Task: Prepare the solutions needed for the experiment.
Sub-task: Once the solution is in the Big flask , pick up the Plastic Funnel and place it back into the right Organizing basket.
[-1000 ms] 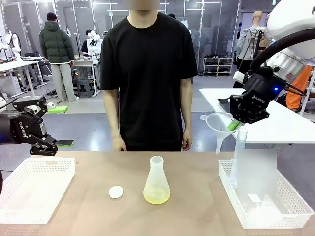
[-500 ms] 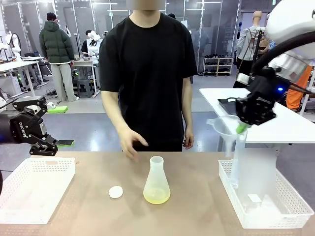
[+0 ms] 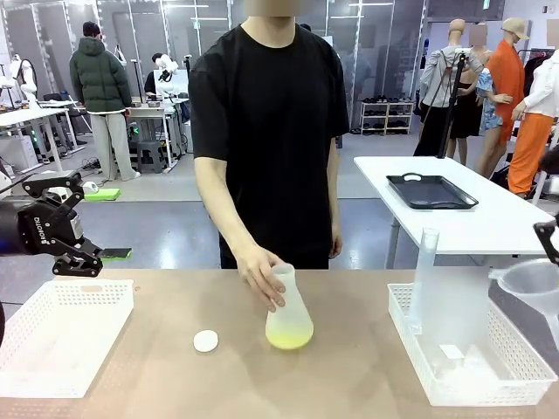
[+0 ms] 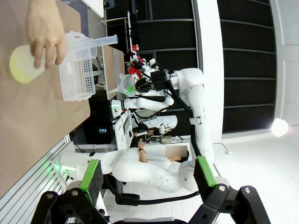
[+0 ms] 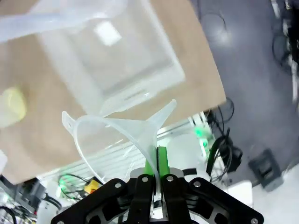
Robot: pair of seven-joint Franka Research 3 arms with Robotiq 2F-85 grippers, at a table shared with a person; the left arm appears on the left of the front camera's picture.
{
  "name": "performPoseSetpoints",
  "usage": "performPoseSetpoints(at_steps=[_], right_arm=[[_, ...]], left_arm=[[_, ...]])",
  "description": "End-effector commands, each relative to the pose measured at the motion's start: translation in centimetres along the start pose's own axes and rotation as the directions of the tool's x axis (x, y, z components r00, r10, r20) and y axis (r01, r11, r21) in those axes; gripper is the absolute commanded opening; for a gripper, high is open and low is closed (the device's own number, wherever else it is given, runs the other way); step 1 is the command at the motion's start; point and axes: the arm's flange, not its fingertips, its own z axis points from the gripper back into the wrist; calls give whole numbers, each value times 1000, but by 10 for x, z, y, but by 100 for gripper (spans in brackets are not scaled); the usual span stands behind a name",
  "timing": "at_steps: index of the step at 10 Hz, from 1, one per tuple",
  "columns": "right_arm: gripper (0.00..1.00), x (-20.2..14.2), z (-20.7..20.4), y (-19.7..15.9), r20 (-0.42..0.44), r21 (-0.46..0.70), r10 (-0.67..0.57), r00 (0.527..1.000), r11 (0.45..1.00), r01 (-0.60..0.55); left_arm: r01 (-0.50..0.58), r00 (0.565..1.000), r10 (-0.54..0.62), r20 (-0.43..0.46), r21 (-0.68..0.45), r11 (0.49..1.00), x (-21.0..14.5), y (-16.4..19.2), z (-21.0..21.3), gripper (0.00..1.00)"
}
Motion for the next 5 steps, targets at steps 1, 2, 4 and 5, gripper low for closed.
performPoseSetpoints(at_steps=[1,2,4,5], right_arm=[[3,6,-19,26,-84,2,-119,989,993,120],[3,8,-25,33,-101,36,-145,984,988,149],[3,13,-37,44,-135,23,-217,967,975,222],[3,17,-45,48,-140,7,-243,960,969,246]], left_arm=[[0,1000,0,-5,-11,1000,-1,-1,0,100],[0,1000,0,-5,-11,1000,-1,-1,0,100],[0,1000,0,-5,-11,1000,-1,-1,0,100],[0,1000,0,-5,-11,1000,-1,-1,0,100]])
